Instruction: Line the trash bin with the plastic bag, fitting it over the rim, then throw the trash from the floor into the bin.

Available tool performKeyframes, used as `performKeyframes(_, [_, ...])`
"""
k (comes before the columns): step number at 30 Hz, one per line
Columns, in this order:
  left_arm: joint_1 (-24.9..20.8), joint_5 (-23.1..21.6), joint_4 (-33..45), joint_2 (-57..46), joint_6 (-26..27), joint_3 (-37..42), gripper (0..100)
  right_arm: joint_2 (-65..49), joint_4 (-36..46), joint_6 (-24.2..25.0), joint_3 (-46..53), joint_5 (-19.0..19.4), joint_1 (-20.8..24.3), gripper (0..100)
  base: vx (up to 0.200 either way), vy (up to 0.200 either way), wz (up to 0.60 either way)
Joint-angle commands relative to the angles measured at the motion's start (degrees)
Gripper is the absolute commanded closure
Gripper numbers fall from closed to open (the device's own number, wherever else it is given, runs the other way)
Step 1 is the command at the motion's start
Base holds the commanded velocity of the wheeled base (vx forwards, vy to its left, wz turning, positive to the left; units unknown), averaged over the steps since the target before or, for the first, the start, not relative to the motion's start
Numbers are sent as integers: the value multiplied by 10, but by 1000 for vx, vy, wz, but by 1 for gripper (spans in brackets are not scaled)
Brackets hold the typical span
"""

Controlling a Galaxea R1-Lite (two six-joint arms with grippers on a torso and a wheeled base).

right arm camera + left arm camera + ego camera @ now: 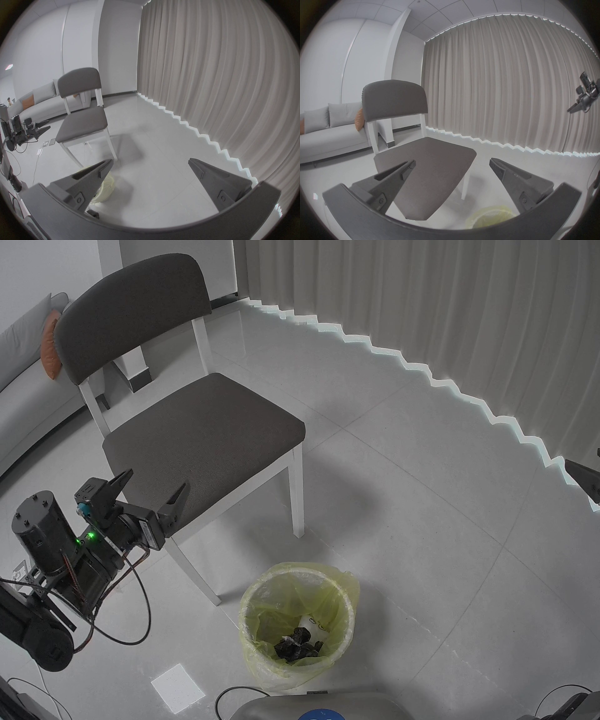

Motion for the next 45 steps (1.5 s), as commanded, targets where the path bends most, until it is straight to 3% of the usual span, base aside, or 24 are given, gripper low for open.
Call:
performKeyframes(1, [36,4,153,-160,7,-5,0,-96,0,3,37,1,-7,0,0,0,0])
performKeyframes(9, [61,13,394,-364,-10,-3,0,-173,1,-2,74,1,-3,0,0,0,0])
performKeyframes(13, [72,25,495,-419,-11,-19,0,-164,-3,5,78,11,2,0,0,0,0])
performKeyframes(18, [119,29,515,-474,-13,-11,0,-94,-54,6,88,64,4,0,0,0,0])
performKeyframes(20, [120,27,524,-475,-15,-12,0,-69,-85,9,96,66,6,0,0,0,0])
performKeyframes(24, [148,21,535,-471,-21,-7,0,5,-242,48,139,68,2,0,0,0,0])
performKeyframes(28, [150,16,536,-503,-23,-3,0,3,-292,53,163,59,2,0,0,0,0])
performKeyframes(36, [150,9,624,-611,-24,2,0,-101,-253,49,207,58,1,0,0,0,0])
performKeyframes(41, [157,-2,676,-669,-24,-3,0,-187,-179,52,225,58,-5,0,0,0,0])
performKeyframes(42, [159,-3,697,-694,-24,-8,0,-241,-122,52,228,59,-7,0,0,0,0])
performKeyframes(45, [160,-3,732,-727,-24,-13,0,-298,-57,52,223,60,-7,0,0,0,0])
